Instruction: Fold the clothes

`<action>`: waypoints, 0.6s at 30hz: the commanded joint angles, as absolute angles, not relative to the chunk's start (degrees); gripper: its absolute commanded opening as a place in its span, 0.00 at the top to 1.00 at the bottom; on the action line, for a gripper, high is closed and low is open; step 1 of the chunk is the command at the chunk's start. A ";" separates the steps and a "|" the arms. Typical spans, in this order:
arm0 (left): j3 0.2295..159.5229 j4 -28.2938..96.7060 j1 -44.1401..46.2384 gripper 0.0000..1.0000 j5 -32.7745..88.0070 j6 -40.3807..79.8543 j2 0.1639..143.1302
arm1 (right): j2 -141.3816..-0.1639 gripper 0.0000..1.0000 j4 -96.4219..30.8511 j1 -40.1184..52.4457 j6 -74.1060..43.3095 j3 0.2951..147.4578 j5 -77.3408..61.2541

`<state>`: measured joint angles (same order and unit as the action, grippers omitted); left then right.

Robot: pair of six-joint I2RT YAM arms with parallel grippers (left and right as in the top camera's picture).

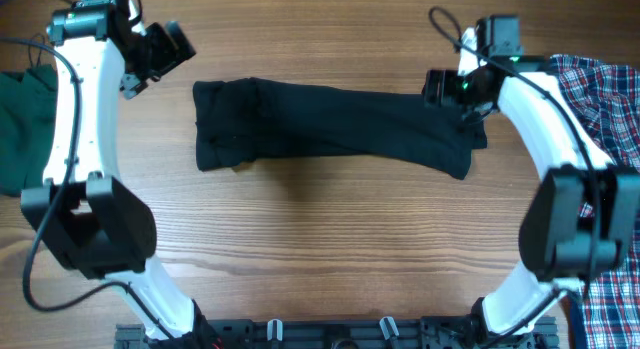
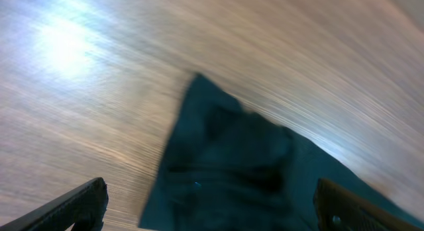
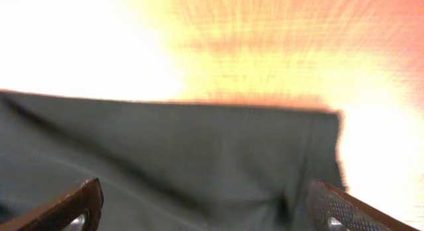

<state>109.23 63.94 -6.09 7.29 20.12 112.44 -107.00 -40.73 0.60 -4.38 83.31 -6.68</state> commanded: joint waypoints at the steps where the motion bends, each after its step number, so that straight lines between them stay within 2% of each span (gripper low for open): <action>1: 108.95 63.88 1.13 0.00 8.91 13.10 112.31 | -101.45 0.00 -46.13 0.34 -7.33 85.12 -0.58; 4: 107.77 63.02 5.58 0.00 5.69 12.21 115.33 | -101.49 0.01 -53.08 -0.60 -8.23 84.71 2.26; 6: 107.77 63.02 7.01 0.00 3.33 12.21 118.13 | -101.80 0.00 -56.31 -2.50 -14.13 84.60 6.28; 8: 107.77 63.35 7.16 0.00 3.31 12.21 121.86 | -101.80 0.00 -55.46 -5.06 -14.44 82.89 5.02; 14: 107.77 63.20 6.37 0.00 1.83 12.19 124.53 | -102.00 0.00 -40.14 -5.69 -7.07 70.76 0.89; 18: 107.77 63.18 6.37 0.00 0.95 12.19 124.53 | -102.78 0.00 -25.69 -5.72 1.85 62.19 -4.56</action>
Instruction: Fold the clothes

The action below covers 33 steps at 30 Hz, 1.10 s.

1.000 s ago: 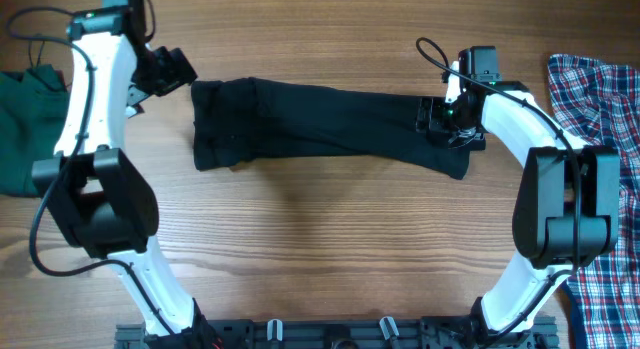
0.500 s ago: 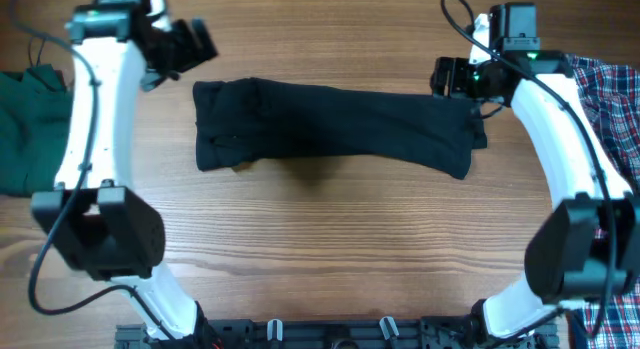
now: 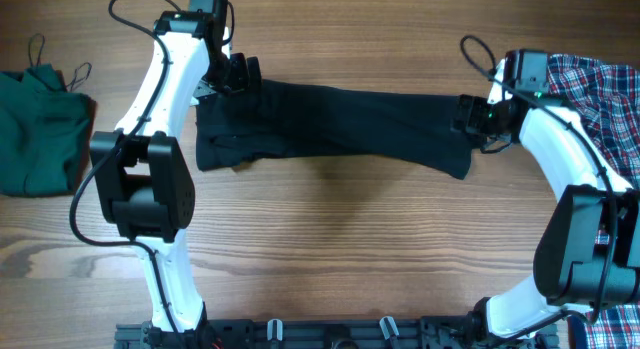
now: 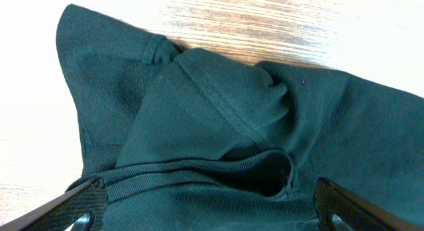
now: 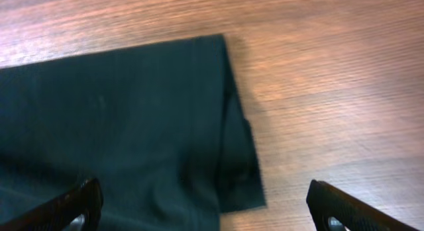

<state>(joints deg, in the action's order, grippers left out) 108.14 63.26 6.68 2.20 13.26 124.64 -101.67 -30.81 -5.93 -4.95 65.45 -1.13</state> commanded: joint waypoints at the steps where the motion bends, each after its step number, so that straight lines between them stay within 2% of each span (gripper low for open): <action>1: 107.77 63.20 6.37 0.00 0.95 12.19 124.53 | -103.33 0.00 -24.60 -5.69 3.20 61.95 -4.56; 6: 107.77 63.42 6.37 0.00 0.97 12.21 124.53 | -109.25 0.00 -18.09 -5.69 8.97 61.91 -4.58; 10: 107.77 63.64 6.37 0.00 0.97 12.21 124.53 | -112.53 0.01 -20.71 -5.65 8.78 61.89 -8.10; 12: 107.77 63.61 6.37 0.00 0.95 12.21 124.53 | -112.55 0.06 -22.28 -5.65 8.82 61.91 -13.10; 15: 107.77 63.64 6.35 0.00 0.93 12.19 124.53 | -112.55 0.27 -23.49 -5.65 8.86 61.91 -19.31; 18: 107.79 63.35 5.89 0.00 -0.10 12.21 124.53 | -112.55 0.38 -23.83 -5.65 9.02 61.91 -24.58; 20: 107.79 63.42 5.34 0.00 -0.10 12.21 124.53 | -112.55 0.41 -24.34 -5.65 9.02 61.91 -25.39; 22: 107.79 63.55 4.54 0.00 -0.10 12.21 124.51 | -112.51 0.58 -25.02 -5.72 9.04 62.22 -25.32; 23: 107.79 63.68 4.32 0.00 -0.10 12.21 124.51 | -112.51 0.75 -25.78 -5.72 8.99 62.72 -25.32; 25: 107.79 63.88 3.90 0.00 -0.10 12.21 124.51 | -112.49 0.94 -29.61 -5.78 8.86 65.56 -25.30; 28: 107.79 64.03 3.38 0.00 -0.10 12.43 124.51 | -112.12 0.96 -36.47 -7.99 8.82 71.66 -24.12; 33: 107.79 63.79 3.07 0.00 -0.10 12.43 124.51 | -111.90 0.96 -39.92 -14.55 8.84 75.81 -19.05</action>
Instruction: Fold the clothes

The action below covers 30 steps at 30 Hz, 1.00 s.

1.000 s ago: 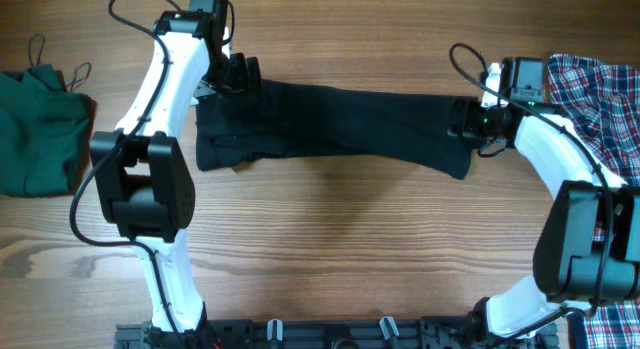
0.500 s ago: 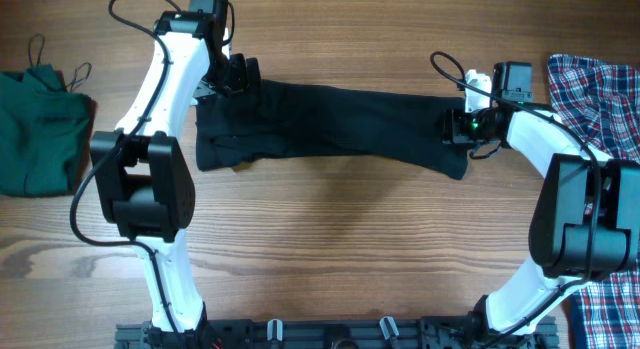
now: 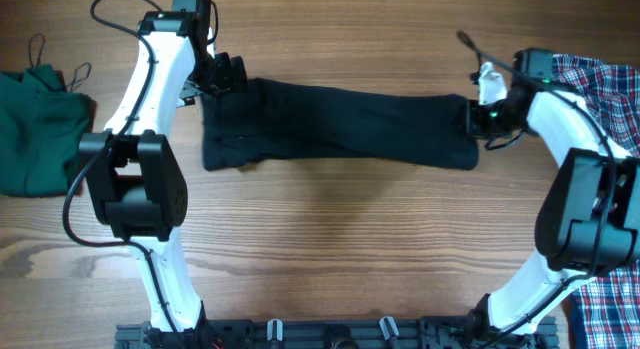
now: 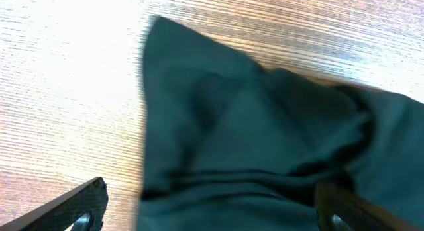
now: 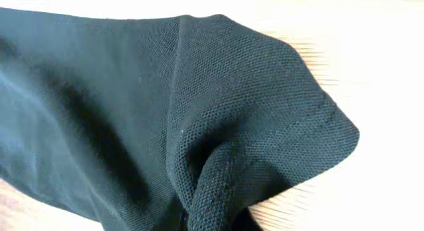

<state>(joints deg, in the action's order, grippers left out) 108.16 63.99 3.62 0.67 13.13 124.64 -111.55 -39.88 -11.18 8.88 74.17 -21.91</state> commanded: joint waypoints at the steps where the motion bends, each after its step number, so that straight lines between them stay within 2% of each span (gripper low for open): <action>1: 107.79 63.79 3.07 0.00 -0.10 12.43 124.51 | -111.90 0.96 -39.68 -15.92 8.95 75.81 -19.03; 7: 108.03 63.61 2.31 0.00 -0.08 12.88 123.15 | -111.85 0.96 -41.45 -21.91 5.89 78.08 -14.33; 13: 108.01 63.13 -0.32 0.00 0.14 13.96 121.21 | -111.85 0.96 -53.65 -20.03 5.87 91.31 -14.35; 19: 108.01 62.96 -1.85 0.00 0.12 13.91 121.21 | -111.87 0.96 -59.31 -8.38 0.75 96.75 -14.35; 23: 108.01 63.42 -1.85 0.00 0.14 13.93 121.16 | -112.66 0.96 -56.82 4.84 -1.74 96.64 -8.64; 28: 108.01 64.07 -1.85 0.00 0.12 13.89 121.16 | -118.45 0.95 -54.37 14.11 -4.64 96.64 -6.17; 29: 108.01 64.07 -1.85 0.00 0.12 13.89 121.16 | -119.79 0.84 -54.15 14.83 -4.64 96.64 -6.17; 30: 108.01 64.07 -1.85 0.00 0.12 13.89 121.16 | -120.79 0.65 -53.74 15.38 -4.64 96.64 -6.46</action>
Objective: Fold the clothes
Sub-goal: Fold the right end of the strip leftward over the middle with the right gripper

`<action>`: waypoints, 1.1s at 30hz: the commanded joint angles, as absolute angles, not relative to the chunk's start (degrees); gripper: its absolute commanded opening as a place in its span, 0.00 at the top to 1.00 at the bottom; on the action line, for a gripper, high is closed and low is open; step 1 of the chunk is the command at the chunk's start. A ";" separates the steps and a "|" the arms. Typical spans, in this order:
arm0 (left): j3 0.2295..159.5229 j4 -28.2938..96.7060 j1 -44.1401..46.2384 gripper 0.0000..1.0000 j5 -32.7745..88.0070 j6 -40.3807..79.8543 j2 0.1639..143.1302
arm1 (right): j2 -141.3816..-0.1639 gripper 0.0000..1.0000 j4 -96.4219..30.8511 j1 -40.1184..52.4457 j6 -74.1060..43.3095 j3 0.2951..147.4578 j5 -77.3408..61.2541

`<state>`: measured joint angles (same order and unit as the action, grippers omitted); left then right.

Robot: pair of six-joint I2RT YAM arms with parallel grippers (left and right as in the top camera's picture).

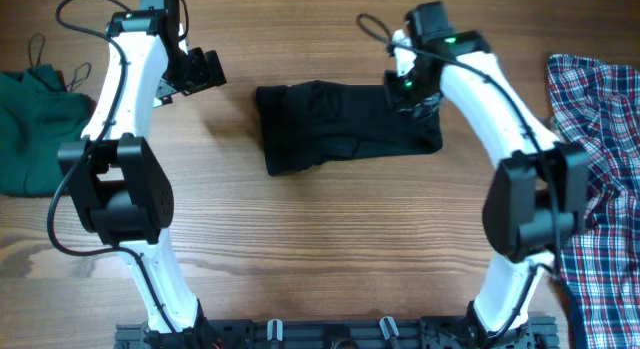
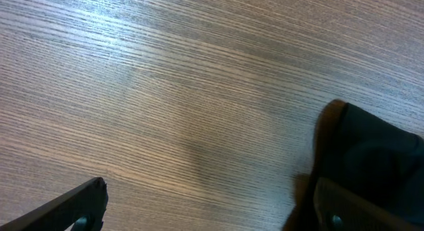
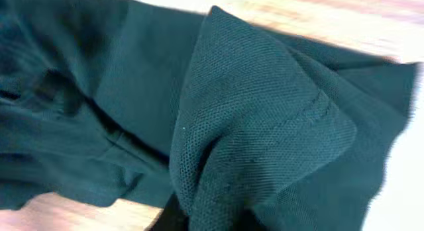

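The black garment [image 1: 345, 124] lies on the wooden table [image 1: 320, 249], doubled over on itself into a shorter bundle. My right gripper [image 1: 405, 85] is above its far right part, shut on a bunched hem of the black garment [image 3: 218, 184]. My left gripper [image 1: 208, 69] hangs to the left of the garment, apart from it, open with nothing between its fingers [image 2: 85, 203]. In the left wrist view only a corner of the black garment [image 2: 377, 158] shows at the right edge, over bare wood.
A green garment [image 1: 35, 129] lies heaped at the table's left edge. A red and blue plaid shirt [image 1: 600, 159] lies along the right edge. Bare wood spreads in front of the black garment.
My right gripper, still shut on the hem, has moved well to the left, and the garment's right end now lies over its middle. The left end shifted right; my left gripper now stands clear of it.
The garment lay stretched out long, with both grippers open near its ends. Then both hung open just over the two ends. Then the right gripper was shut on the right hem. Now that end is carried left and the garment is about half as long.
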<state>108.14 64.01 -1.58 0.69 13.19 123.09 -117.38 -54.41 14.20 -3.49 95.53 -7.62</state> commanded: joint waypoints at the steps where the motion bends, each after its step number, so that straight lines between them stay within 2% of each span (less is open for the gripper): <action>1: 108.01 64.05 -1.85 0.00 0.12 13.89 121.16 | -121.80 0.57 -52.95 16.01 -4.64 96.64 -7.53; 3: 108.01 64.03 -1.83 0.00 0.14 13.91 121.16 | -122.13 0.55 -50.41 16.78 -4.40 96.66 -10.94; 6: 108.01 64.73 -1.76 0.00 0.14 13.89 121.16 | -120.40 0.50 -47.33 16.23 -1.02 96.71 -23.05; 11: 108.01 65.34 -1.76 0.00 0.80 13.91 121.16 | -116.84 0.49 -48.62 13.47 -0.67 96.71 -24.73; 14: 108.01 65.36 -1.76 0.00 1.04 13.93 121.16 | -113.58 0.49 -48.97 12.93 3.64 96.71 -30.48; 16: 108.01 65.63 -1.76 0.00 1.08 13.93 121.16 | -112.20 0.49 -48.90 12.93 2.96 96.71 -25.63; 19: 108.01 66.26 -1.76 0.00 1.89 13.93 121.16 | -112.18 0.51 -50.48 12.88 -6.28 96.03 -8.88; 21: 108.01 66.28 -1.76 0.00 1.89 13.93 121.16 | -112.29 0.53 -52.45 12.99 -7.18 95.85 -8.54; 28: 108.01 66.41 -1.76 0.00 1.89 13.93 121.16 | -112.29 0.52 -53.91 13.28 -12.19 95.85 -8.93; 33: 108.01 66.26 -1.72 0.00 2.68 13.93 121.16 | -112.29 0.53 -54.00 13.69 -22.74 92.79 -8.82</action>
<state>108.14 66.22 -1.58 1.41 13.19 123.09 -112.90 -55.27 13.34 -16.21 95.53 -9.98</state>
